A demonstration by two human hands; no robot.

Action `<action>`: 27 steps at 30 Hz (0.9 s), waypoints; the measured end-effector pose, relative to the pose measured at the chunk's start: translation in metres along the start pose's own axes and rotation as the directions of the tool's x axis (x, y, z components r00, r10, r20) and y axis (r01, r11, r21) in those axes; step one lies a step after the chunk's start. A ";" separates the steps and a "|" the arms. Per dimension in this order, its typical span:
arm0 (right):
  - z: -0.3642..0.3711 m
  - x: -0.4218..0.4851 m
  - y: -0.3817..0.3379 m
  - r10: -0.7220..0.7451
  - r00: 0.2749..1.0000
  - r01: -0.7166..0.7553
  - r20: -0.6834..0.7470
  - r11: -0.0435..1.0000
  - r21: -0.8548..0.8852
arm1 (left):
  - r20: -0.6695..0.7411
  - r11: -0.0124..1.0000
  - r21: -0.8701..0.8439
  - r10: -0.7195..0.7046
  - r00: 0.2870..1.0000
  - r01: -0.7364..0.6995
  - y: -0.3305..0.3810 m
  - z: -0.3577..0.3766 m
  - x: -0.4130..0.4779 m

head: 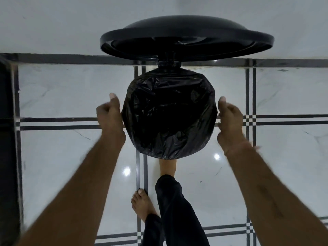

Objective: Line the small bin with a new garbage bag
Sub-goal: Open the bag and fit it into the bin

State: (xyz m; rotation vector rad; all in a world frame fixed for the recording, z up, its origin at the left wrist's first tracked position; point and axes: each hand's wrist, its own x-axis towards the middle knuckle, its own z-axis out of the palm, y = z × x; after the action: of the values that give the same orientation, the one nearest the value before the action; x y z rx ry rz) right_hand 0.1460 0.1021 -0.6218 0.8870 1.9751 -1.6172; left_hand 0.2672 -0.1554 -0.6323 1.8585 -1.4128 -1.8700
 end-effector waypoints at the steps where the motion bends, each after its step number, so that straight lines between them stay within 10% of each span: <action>1: -0.007 -0.012 0.010 0.029 0.999 -0.027 -0.029 0.999 0.038 | -0.080 1.000 -0.019 -0.006 0.997 0.004 -0.011 -0.007 -0.011; 7: -0.023 -0.043 0.059 0.361 0.928 -0.371 0.091 0.881 0.293 | 0.235 0.845 -0.297 -0.386 0.892 0.444 -0.066 -0.030 -0.062; 21: -0.014 -0.067 0.094 0.433 0.887 -0.442 0.164 0.685 0.580 | 0.334 0.620 -0.545 -0.457 0.824 0.565 -0.109 -0.024 -0.093; 27: -0.005 -0.051 0.093 0.463 0.884 -0.403 -0.067 0.827 0.392 | 0.305 0.687 -0.492 -0.439 0.845 0.534 -0.113 -0.025 -0.087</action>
State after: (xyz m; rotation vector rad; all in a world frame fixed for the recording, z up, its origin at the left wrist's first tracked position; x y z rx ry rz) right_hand 0.2480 0.1071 -0.6507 1.5305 1.4213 -1.6957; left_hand 0.3625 -0.0471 -0.6430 1.8909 -0.2745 -2.3772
